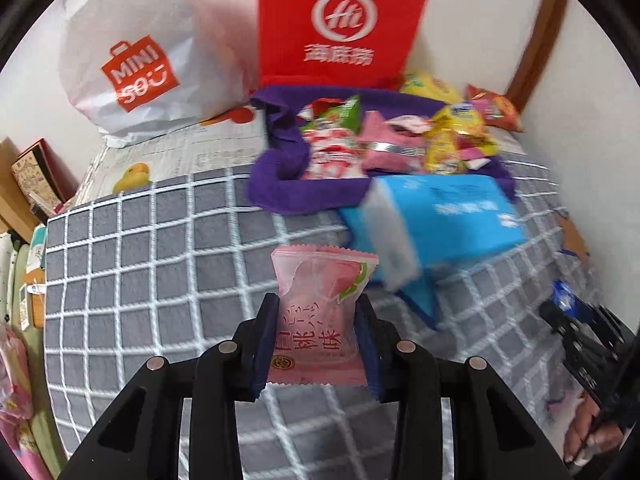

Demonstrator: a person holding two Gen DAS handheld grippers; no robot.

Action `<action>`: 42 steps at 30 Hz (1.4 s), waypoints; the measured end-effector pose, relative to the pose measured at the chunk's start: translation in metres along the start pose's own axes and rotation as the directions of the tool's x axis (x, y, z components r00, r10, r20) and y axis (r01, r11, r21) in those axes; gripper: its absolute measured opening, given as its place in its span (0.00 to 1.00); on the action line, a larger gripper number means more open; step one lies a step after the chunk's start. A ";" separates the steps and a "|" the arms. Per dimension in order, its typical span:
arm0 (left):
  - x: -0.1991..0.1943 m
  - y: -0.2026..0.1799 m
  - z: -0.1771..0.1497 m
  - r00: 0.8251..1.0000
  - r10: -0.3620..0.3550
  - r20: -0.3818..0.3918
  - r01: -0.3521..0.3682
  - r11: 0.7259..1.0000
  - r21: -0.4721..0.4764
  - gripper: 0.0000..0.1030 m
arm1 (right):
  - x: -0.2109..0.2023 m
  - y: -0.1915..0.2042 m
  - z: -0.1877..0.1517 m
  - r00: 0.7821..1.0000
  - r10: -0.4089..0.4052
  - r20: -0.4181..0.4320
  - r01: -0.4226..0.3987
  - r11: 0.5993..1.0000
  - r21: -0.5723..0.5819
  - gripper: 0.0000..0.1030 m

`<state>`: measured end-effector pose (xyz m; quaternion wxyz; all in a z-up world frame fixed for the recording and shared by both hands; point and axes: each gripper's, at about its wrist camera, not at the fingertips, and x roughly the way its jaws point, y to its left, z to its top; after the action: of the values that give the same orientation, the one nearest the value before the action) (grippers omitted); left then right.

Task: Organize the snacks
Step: 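Carry the blue packet and pink peach candy over the purple towel, then open the right tool to drop the blue packet while left releases the pink candy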

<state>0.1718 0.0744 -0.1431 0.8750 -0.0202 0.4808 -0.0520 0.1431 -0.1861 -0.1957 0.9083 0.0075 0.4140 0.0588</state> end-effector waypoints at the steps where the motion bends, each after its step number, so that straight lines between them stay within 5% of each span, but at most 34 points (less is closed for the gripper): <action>1: -0.005 -0.007 -0.004 1.000 -0.011 0.005 0.011 1.000 0.004 0.34 | -0.005 -0.002 0.001 1.000 -0.005 0.006 0.005 1.000 0.006 0.43; 11: -0.040 -0.051 -0.013 0.995 -0.085 0.044 0.084 0.996 0.018 0.35 | -0.046 0.002 0.013 0.998 0.008 0.068 -0.006 0.999 -0.031 0.43; 17: -0.034 -0.048 0.032 0.993 -0.078 0.084 0.078 0.997 -0.001 0.35 | -0.043 0.012 0.061 0.990 0.059 0.127 -0.050 0.996 -0.072 0.43; 29: 0.064 -0.017 0.139 0.998 -0.030 0.046 0.034 0.996 -0.088 0.35 | 0.062 0.031 0.195 0.982 0.103 0.161 -0.082 0.988 -0.130 0.44; 42: 0.112 -0.022 0.159 1.000 -0.027 0.012 0.028 0.995 -0.092 0.36 | 0.129 0.037 0.209 0.994 0.078 0.077 -0.066 0.986 -0.154 0.47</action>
<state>0.3644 0.0380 -0.1498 0.8750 -0.0675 0.4776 -0.0418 0.3808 -0.1278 -0.1525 0.9199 -0.0442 0.3699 0.1226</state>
